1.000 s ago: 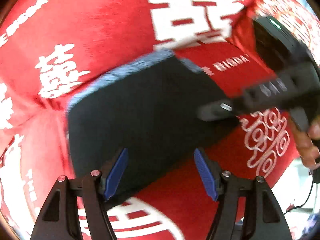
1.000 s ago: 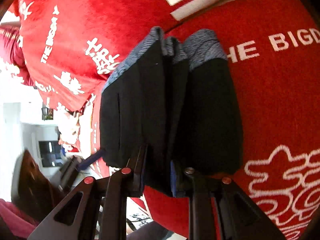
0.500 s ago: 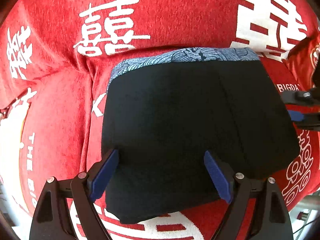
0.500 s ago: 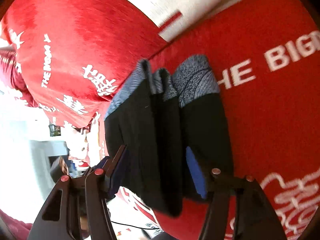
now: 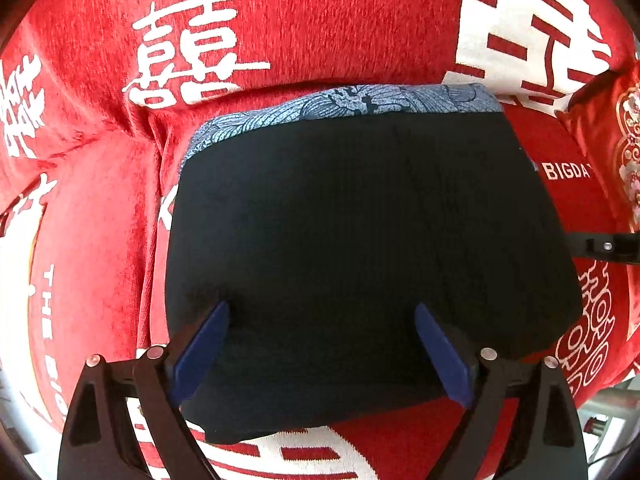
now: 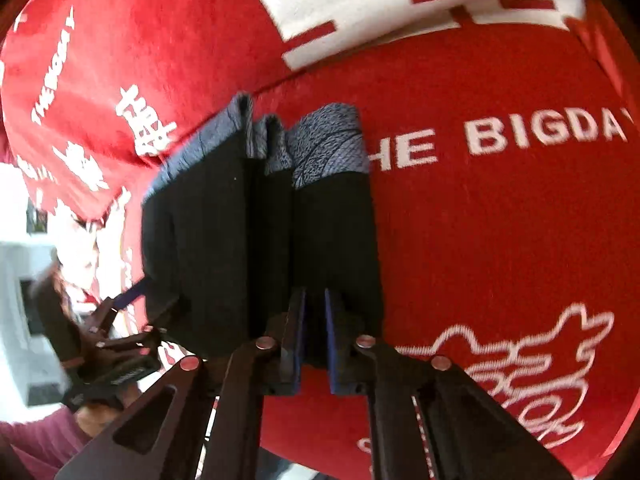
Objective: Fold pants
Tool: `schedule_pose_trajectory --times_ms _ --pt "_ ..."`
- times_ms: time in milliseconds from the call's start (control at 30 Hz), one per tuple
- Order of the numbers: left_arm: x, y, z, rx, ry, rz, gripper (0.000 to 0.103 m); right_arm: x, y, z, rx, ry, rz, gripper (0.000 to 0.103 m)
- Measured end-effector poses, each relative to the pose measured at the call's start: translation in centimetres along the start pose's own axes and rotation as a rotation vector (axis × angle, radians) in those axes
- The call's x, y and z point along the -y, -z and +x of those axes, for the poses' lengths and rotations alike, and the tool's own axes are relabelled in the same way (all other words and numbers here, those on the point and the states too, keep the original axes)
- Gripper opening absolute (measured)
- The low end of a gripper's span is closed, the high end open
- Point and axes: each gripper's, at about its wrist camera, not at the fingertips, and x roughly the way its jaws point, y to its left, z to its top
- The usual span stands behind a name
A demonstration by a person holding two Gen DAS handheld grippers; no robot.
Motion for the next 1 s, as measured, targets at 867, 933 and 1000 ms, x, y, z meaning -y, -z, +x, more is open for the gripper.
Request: schedule_pose_trajectory --times_ms 867,933,1000 --pt "-1.9 0.9 -0.7 -0.078 0.051 -0.002 0.096 -6.8 4.5 2.1 0.054 0.201 -0.083 0.033" --pt "-2.7 1.2 -1.0 -0.086 0.053 -0.005 0.096 -7.3 4.6 2.4 0.06 0.219 -0.067 0.034" --pt "-3.6 1.5 -1.1 -0.099 0.051 -0.006 0.096 -7.4 5.1 2.5 0.071 0.236 -0.042 0.038"
